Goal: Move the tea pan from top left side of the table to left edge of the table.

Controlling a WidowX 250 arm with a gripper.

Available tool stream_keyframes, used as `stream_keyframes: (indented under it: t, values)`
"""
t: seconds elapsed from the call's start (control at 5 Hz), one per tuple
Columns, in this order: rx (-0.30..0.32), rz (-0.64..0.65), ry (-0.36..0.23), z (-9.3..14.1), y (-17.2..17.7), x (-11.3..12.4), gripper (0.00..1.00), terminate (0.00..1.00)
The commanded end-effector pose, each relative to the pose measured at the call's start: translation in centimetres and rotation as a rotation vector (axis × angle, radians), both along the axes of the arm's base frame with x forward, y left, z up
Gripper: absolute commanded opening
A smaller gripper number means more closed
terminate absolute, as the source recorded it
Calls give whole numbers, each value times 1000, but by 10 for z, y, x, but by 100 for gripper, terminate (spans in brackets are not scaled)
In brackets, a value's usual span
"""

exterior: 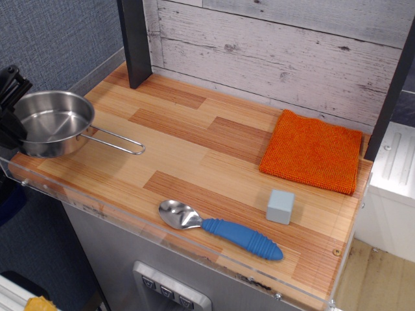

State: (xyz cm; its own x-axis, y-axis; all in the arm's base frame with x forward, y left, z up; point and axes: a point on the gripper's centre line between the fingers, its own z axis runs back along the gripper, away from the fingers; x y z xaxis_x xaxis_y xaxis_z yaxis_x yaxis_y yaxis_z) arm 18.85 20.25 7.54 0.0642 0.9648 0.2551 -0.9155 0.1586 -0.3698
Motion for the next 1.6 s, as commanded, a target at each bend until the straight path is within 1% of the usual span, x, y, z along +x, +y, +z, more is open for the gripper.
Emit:
stream_keyframes:
  t: [0.0,0.2,0.4,0.6,0.8,1.0,1.4]
  values:
    - [30,4,40,-9,8,11,0,0]
    - [21,-6,67,-20,5,11,0,0]
    - [4,-12,78,-27,-4,12,0,0]
    - [-16,-26,76,-34,-13,16,0,0]
    - [-37,-15,54,-36,-17,18,0,0]
    - [-47,10,65,-36,-20,17,100,0]
    - [-38,39,90,-33,-20,16,100,0]
